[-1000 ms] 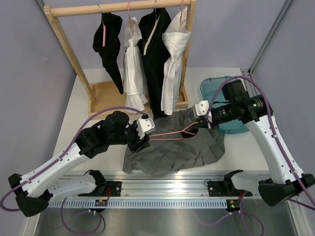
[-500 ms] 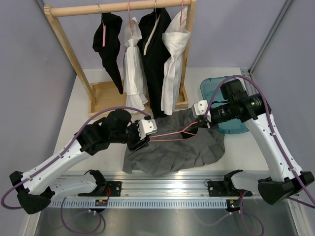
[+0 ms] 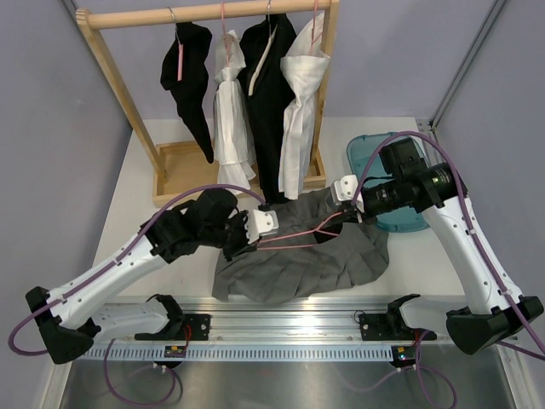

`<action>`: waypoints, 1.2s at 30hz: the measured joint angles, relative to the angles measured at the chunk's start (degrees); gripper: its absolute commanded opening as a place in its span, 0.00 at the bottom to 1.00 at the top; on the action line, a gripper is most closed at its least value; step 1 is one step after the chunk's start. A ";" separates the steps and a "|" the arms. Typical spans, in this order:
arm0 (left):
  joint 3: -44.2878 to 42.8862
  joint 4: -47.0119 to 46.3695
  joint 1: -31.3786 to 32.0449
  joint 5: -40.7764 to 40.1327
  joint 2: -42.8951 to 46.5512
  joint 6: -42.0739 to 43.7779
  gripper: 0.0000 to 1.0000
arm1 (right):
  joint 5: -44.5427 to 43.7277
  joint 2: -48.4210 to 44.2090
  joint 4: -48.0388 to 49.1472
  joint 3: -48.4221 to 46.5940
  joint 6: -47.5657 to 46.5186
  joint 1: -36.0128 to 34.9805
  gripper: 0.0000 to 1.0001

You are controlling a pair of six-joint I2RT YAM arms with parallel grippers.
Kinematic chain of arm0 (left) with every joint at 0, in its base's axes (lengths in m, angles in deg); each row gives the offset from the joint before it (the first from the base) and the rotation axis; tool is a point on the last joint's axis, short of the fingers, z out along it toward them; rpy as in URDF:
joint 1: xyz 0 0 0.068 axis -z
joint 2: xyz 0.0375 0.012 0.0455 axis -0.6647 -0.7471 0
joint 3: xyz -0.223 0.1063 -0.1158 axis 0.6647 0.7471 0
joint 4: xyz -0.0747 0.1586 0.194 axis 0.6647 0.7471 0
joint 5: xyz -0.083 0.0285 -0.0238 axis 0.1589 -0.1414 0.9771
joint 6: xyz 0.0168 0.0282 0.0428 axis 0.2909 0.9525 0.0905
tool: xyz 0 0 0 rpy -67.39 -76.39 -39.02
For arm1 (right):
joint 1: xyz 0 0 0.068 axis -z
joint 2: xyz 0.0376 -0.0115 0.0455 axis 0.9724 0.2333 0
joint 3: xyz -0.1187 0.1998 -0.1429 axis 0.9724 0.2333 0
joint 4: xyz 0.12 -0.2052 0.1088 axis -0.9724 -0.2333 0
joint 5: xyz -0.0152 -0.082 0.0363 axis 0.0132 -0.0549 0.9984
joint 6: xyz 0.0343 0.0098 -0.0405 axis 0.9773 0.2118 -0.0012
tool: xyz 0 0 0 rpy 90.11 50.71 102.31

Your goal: Remove the skirt from the hanger

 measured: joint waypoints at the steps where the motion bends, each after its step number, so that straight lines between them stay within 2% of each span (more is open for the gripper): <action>1: 0.00 0.11 0.00 0.04 0.11 -0.24 0.00 | 0.00 -0.02 0.20 0.26 0.42 0.00 0.12; 3: 0.00 0.48 0.00 0.02 0.59 -1.20 0.00 | 0.09 -0.02 1.27 1.01 1.75 0.00 0.20; 4: 0.00 0.87 0.00 0.00 1.14 -1.95 0.00 | 0.07 -0.04 1.99 1.38 2.49 0.00 0.29; 6: 0.26 1.62 0.00 -0.11 2.75 -3.91 0.00 | 0.09 -0.11 4.33 2.27 5.11 0.00 0.37; 7: 0.44 1.84 0.00 -0.11 3.48 -4.74 0.00 | 0.11 -0.13 5.64 2.69 6.73 0.00 0.45; 11: 1.33 3.41 0.00 -0.33 6.71 -10.27 0.00 | 0.13 -0.15 12.04 3.65 15.23 -0.02 0.62; 15: 2.23 4.61 0.00 -0.37 8.35 -14.64 0.00 | 0.35 -0.44 19.21 3.65 25.55 -0.02 0.75; 18: 2.69 4.87 0.00 -0.35 9.42 -17.07 0.00 | -0.07 -0.81 23.45 3.63 32.57 0.00 0.82; 23: 2.69 6.56 0.00 -0.26 11.69 -20.74 0.00 | -0.92 -1.53 28.74 3.63 43.12 1.46 0.83; 28: 2.62 8.66 0.00 -0.13 15.23 -24.41 0.00 | 1.42 -2.45 31.85 5.64 49.53 8.46 0.83; 31: 2.19 10.82 0.00 -0.70 17.75 -26.77 0.00 | 1.64 -2.38 32.30 9.75 51.95 11.74 0.82; 36: -0.20 14.78 0.00 -4.83 21.20 -31.65 0.00 | 0.98 -0.13 33.97 19.61 57.99 12.39 0.80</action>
